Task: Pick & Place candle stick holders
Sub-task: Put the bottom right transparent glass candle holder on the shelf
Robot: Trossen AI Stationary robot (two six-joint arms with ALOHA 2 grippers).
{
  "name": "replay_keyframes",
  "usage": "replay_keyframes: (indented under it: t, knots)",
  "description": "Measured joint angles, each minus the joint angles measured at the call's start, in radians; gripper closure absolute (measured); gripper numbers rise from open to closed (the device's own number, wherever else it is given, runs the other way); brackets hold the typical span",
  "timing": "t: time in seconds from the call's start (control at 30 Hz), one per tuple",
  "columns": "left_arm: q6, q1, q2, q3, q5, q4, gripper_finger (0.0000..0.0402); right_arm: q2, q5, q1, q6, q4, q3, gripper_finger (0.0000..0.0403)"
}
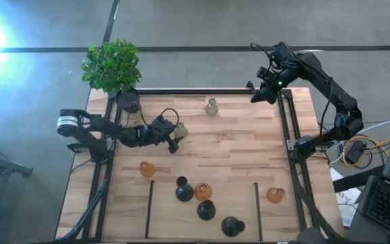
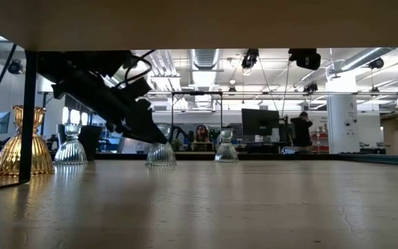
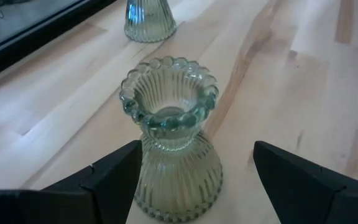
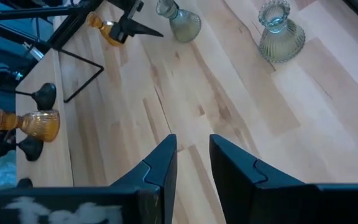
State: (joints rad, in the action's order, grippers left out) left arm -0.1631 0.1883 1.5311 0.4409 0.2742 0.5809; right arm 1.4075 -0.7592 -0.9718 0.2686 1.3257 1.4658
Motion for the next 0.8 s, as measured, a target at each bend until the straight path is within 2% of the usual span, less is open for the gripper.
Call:
replay_keyframes:
  t: [0.27, 0.53, 0.7, 0.8]
  knots:
    - [0.000, 0.008, 0.088, 0.049, 0.016, 0.041, 0.0092, 0.000, 0.000, 0.000, 0.000, -0.002, 0.000, 0.0323]
    - [-0.003, 0.021, 0.110, 0.066, 0.016, 0.108, 0.0093, 0.000, 0.000, -0.002, 0.001, -0.005, 0.000, 0.0316]
    - [-0.007, 0.027, 0.108, 0.064, 0.014, 0.099, 0.0121, 0.000, 0.001, -0.002, 0.003, -0.006, 0.000, 0.0325]
    - [-0.034, 0.028, 0.091, 0.062, -0.032, 0.072, 0.0144, 0.000, 0.001, -0.002, -0.004, -0.006, 0.000, 0.0331]
